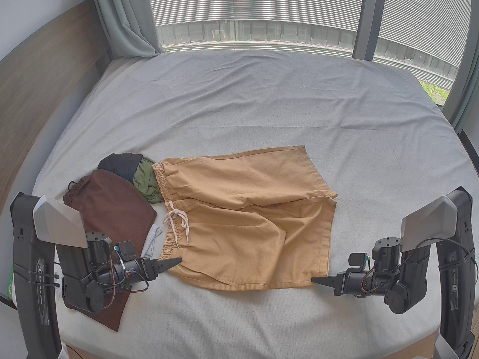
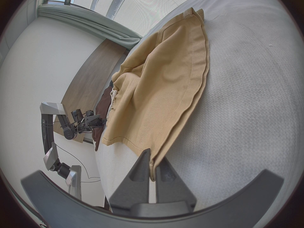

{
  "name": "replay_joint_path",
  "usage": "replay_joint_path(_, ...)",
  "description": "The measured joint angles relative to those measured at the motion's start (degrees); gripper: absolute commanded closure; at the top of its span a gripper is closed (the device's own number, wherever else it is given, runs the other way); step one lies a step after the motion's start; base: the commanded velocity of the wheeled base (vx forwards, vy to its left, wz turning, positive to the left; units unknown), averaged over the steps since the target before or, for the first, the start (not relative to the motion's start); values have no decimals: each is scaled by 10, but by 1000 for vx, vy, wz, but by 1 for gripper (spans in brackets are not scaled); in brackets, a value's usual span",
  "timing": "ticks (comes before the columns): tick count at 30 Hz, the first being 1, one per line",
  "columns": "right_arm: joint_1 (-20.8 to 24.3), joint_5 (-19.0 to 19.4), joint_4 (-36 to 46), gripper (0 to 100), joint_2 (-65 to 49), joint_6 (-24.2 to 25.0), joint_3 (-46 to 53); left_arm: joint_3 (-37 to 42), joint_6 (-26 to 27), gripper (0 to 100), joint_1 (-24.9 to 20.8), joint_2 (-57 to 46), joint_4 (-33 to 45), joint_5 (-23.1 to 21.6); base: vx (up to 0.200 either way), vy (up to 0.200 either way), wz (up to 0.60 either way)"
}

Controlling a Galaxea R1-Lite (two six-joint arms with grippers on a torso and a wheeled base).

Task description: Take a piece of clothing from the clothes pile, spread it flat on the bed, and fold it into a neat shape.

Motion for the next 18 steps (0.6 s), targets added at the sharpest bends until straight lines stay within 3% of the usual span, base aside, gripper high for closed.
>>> replay_joint_path(2,0,0,0,100,0,0,0,-2,0,0,-1,2,0,1,0,0,0)
replay_joint_path(3,0,0,0,100,0,0,0,-3,0,100,-2,2,0,1,0,0,0)
replay_joint_path(18,-4,0,0,100,-8,-10,23,9,31,100,2,2,1,-3,0,0,0)
